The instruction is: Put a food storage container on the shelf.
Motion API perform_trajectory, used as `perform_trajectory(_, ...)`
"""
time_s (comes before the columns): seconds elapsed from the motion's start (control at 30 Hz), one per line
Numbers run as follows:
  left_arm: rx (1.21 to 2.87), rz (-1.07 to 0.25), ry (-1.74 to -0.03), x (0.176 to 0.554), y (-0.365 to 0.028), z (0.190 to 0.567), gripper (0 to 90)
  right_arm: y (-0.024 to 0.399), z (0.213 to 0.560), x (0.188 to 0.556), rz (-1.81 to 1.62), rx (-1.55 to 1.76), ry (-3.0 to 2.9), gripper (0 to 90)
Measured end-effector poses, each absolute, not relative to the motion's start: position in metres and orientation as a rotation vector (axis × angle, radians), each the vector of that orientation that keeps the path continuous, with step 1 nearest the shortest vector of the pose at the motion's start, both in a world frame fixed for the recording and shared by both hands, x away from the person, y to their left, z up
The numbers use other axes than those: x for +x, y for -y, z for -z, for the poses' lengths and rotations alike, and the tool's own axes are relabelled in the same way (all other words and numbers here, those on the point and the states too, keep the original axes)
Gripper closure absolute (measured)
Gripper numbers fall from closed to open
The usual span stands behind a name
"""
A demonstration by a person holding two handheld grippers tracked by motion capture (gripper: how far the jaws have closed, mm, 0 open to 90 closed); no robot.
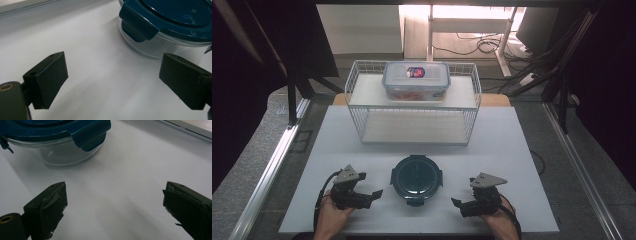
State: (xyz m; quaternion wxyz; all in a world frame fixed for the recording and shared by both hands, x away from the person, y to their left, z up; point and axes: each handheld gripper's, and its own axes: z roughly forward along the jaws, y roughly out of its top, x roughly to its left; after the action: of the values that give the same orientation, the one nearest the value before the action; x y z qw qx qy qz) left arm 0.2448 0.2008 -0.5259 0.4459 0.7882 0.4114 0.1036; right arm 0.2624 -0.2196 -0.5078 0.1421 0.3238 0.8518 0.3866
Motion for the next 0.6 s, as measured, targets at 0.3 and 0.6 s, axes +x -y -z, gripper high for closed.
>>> perform_trajectory(0.3, 1.945, -0.220, -1.000, 0.248, -0.201, 0.522, 6.7, 0.215, 0.503, 0.263, -1.172, 0.921, -2.454, 0.0)
perform_trajectory(0.6, 1.948, -0.116, -0.962, 0.260, -0.188, 0.508, 4.2, 0.197, 0.488, 0.271, -1.255, 0.983, -2.491, 1.0)
